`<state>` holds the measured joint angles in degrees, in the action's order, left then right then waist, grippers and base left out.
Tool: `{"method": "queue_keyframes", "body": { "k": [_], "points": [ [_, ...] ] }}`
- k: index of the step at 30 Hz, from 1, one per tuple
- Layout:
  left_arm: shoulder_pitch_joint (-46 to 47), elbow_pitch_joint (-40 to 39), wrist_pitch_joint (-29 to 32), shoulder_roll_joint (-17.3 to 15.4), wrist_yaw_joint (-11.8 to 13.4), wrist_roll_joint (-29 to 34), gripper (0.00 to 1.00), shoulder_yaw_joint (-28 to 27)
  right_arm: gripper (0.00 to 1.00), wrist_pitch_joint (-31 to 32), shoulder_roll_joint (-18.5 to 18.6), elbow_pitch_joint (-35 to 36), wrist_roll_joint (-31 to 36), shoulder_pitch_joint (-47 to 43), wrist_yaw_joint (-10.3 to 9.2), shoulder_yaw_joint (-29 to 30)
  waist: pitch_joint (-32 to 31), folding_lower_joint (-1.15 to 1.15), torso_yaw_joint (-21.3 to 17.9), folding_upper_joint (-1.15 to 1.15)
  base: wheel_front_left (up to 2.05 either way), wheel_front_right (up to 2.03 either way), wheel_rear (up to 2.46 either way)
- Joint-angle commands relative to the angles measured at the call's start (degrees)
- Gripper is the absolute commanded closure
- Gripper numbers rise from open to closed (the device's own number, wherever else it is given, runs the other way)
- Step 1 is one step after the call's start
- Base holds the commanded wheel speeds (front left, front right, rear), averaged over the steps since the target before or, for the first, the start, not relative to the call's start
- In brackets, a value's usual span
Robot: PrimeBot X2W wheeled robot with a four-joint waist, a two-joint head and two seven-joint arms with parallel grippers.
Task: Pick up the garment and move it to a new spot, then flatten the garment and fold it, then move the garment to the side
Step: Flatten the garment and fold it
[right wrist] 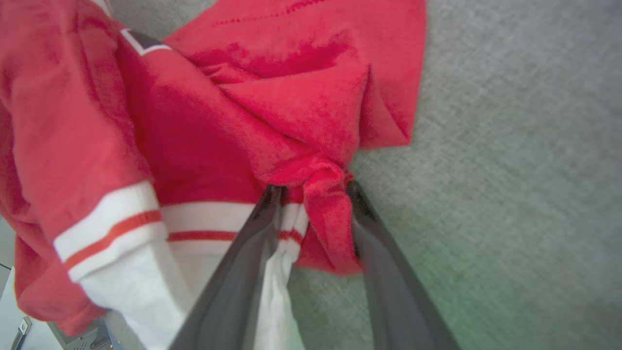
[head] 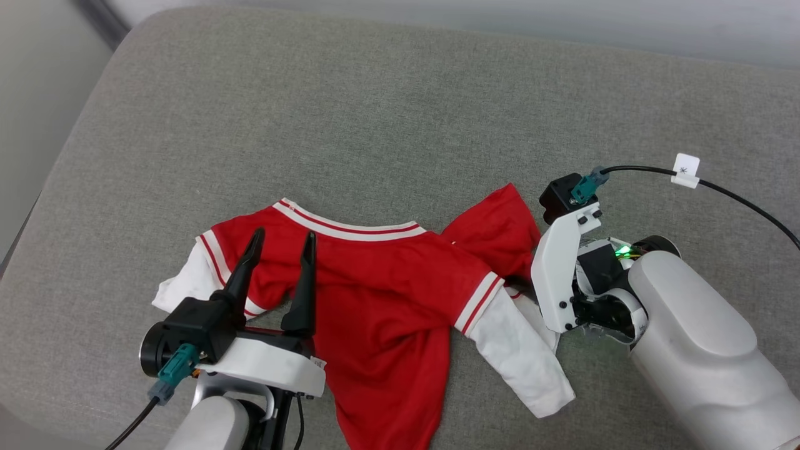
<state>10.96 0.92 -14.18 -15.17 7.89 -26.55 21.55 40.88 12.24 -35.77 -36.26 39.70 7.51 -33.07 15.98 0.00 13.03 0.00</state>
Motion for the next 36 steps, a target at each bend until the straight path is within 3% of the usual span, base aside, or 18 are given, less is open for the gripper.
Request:
{"method": "queue_keyframes", "body": {
  "k": [1,11,20,24,25,26,27,36],
  "points": [
    [0.5,0.4,-0.4,0.3,-0.1,0.0,0.00,-0.4,1.00,0.5,-0.1,-3.0,-0.7,-3.1,-0.04,-2.4,-0.2,0.00,-0.2,0.00,0.00,0.00,0.00],
    [-1.6,1.0,-0.7,-0.7,0.3,0.3,0.00,-1.2,1.00,-7.2,6.9,3.5,0.7,3.5,-0.07,1.9,-3.6,0.00,-4.8,0.00,0.00,0.00,0.00],
    [-2.4,0.0,0.1,-1.5,0.6,0.1,0.00,-0.9,1.00,-5.7,14.0,1.1,3.7,-6.2,-0.06,20.7,-3.9,0.00,-8.0,0.00,0.00,0.00,0.00],
    [-2.6,-0.2,0.4,-1.8,0.9,-0.2,0.00,-1.0,1.00,-8.0,12.1,-2.3,5.9,-12.0,-0.06,27.9,-3.6,0.00,-8.7,0.00,0.00,0.00,0.00],
    [-2.7,-0.2,0.6,-1.8,1.0,-0.2,0.00,-1.1,0.73,-9.3,11.2,-2.6,6.4,-13.2,-0.07,29.0,-3.5,0.00,-8.9,0.00,0.00,0.00,0.00],
    [-2.9,-0.2,0.7,-1.9,1.1,-0.3,0.00,-1.1,0.07,-11.7,10.2,-2.3,6.9,-13.9,-0.07,30.1,-3.5,0.00,-9.1,0.00,0.00,0.00,0.00],
    [-3.0,-0.1,0.7,-2.0,1.2,-0.4,0.00,-1.2,0.00,-13.6,9.2,-2.1,7.4,-14.6,-0.06,31.1,-3.6,0.00,-9.3,0.00,0.00,0.00,0.00],
    [-5.5,0.4,1.3,-3.1,2.3,-1.2,0.00,-2.1,0.00,-35.9,3.3,7.7,15.8,-21.3,-0.05,37.7,-7.4,0.00,-11.0,0.00,0.00,0.00,0.00]
  ]
}}
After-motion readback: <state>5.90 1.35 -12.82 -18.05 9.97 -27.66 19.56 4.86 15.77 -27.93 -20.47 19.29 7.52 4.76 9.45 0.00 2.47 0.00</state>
